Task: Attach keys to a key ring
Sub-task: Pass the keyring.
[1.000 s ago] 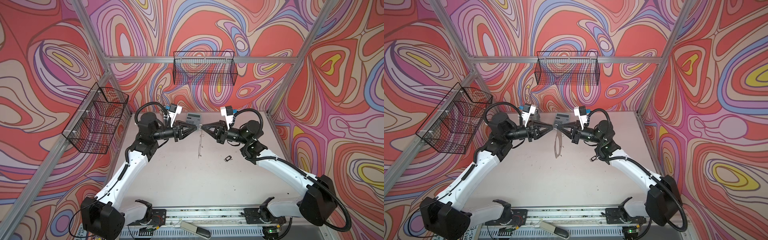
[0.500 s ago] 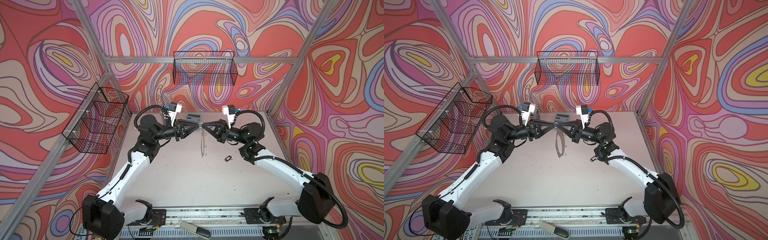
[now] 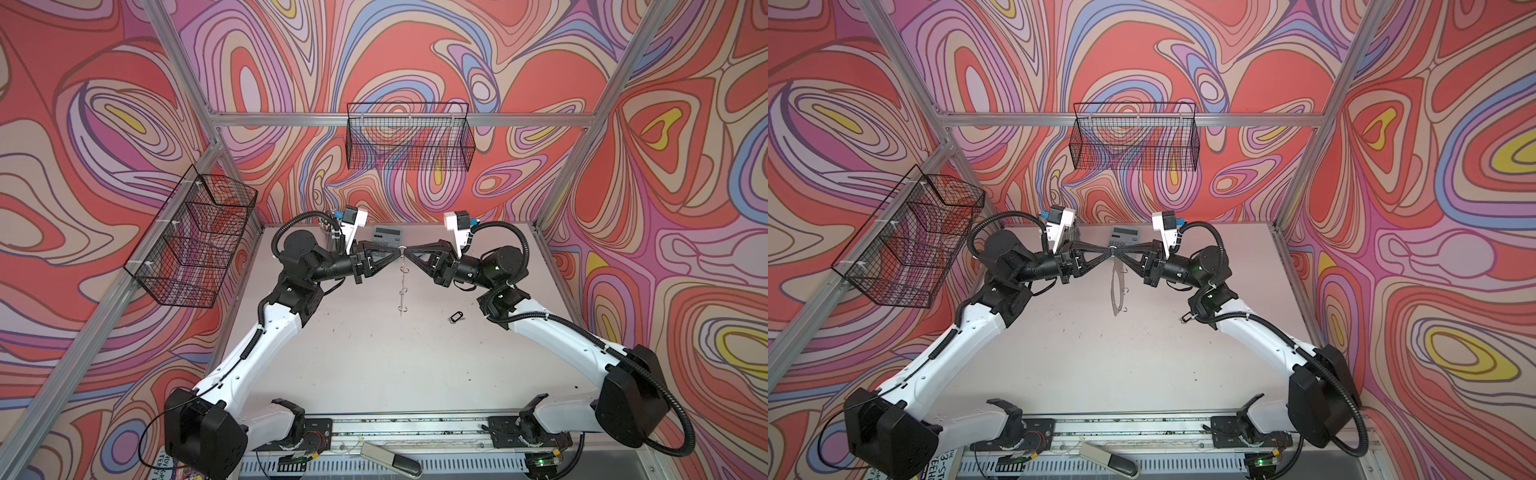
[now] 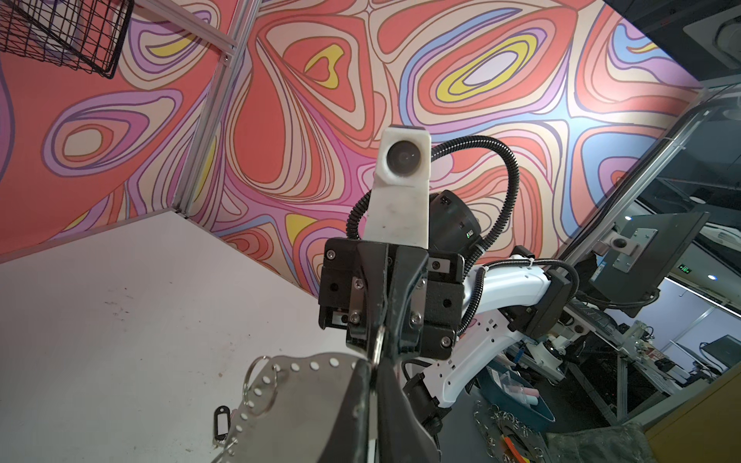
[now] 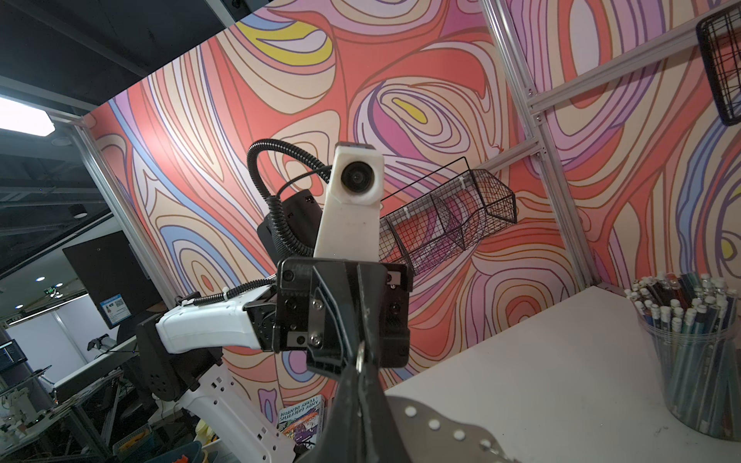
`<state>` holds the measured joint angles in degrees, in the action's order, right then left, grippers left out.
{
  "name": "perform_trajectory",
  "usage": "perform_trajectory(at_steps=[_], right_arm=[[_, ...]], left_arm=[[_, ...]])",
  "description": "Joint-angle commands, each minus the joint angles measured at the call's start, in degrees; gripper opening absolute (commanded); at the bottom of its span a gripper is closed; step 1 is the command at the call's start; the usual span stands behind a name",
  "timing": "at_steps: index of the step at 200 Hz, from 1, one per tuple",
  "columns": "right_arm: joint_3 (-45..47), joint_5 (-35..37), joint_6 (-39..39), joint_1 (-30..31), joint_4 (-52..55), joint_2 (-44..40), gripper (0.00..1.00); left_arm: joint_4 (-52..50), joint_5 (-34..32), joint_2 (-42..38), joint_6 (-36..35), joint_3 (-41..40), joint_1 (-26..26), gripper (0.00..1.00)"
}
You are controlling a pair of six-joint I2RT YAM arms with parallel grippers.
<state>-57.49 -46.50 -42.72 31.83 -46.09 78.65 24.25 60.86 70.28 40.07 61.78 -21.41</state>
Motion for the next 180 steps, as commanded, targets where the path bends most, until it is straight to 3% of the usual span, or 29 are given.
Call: perform_trajectory(at_steps=[1, 36, 55, 79, 100, 128, 180], right_arm=[[0.98, -0.04, -0.74, 0.16, -2.17, -0.51, 0.0], [0.98, -0.17, 0.37, 0.16, 0.19, -0.93, 0.0], [0.28, 1.12, 4.24, 0.16, 6.83, -2.21, 0.25], [-1.37, 4.45, 12.83, -0.01, 19.33, -5.41, 0.34], [-2.33, 6.9, 17.82, -0.97, 26.9, -7.88, 0.36], [-2.62, 7.04, 20.47, -3.46, 30.99, -9.75, 0.36], [-5.56, 3.85, 22.63, -5.91, 33.82, -9.01, 0.33]], left_arm=[[1.66, -0.56, 0.5, -0.49, 1.41, -0.37, 0.0], [-5.22, -0.72, -0.29, -5.25, 3.32, -0.3, 0.0], [-15.74, -1.27, -1.1, -12.72, 6.16, -0.32, 0.0], [-32.66, -3.91, -1.62, -24.52, 11.96, -0.33, 0.0], [-44.96, -5.45, -0.98, -32.32, 17.03, -0.31, 0.0], [-54.14, -6.3, 0.31, -38.03, 21.77, -0.31, 0.0], [-57.12, -6.11, 0.82, -39.61, 24.0, -0.32, 0.0]])
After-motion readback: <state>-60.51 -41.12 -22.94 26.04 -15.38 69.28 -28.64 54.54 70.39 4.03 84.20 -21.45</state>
